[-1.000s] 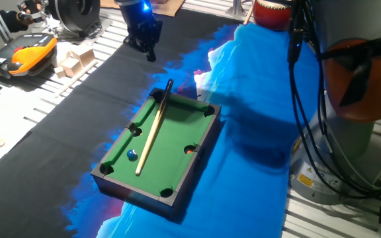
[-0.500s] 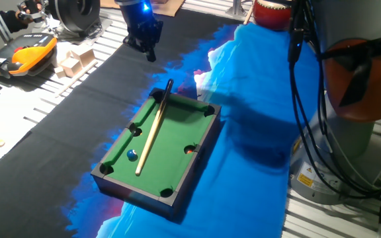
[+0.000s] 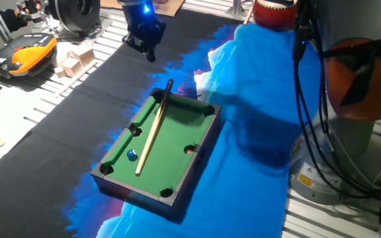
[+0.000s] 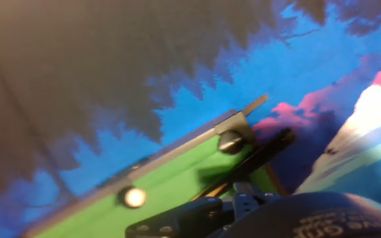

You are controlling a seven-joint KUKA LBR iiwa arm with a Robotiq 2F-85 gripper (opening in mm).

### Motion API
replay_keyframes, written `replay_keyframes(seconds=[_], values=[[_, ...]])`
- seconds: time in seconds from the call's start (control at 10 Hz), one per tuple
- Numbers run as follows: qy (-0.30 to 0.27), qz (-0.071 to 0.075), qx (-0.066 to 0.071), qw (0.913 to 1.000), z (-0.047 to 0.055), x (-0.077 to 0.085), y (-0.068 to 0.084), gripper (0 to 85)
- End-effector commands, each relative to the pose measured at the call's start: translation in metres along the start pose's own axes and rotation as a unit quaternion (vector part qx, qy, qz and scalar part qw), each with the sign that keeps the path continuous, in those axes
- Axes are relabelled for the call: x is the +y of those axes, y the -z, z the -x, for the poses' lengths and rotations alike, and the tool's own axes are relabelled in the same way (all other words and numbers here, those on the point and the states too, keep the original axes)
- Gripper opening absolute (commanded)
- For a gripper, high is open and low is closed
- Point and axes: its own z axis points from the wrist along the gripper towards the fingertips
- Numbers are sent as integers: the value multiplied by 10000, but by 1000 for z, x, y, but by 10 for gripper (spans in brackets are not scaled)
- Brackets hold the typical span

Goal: Hit the pool ball

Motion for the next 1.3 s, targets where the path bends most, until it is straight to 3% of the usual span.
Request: replay_keyframes(seconds=[0.0,0.1,0.2,0.3,0.4,0.6,0.8,1.0,1.2], values=[[-282,296,89,9991,0,0,0,0],[-641,512,173,9965,0,0,0,0],[-778,501,185,9955,0,0,0,0],[-1181,510,-21,9917,0,0,0,0],[-1227,562,-23,9909,0,0,0,0],[-1376,897,245,9861,0,0,0,0],[-1748,994,352,9789,0,0,0,0],[-1622,774,301,9832,0,0,0,0],[-1898,595,133,9799,0,0,0,0]])
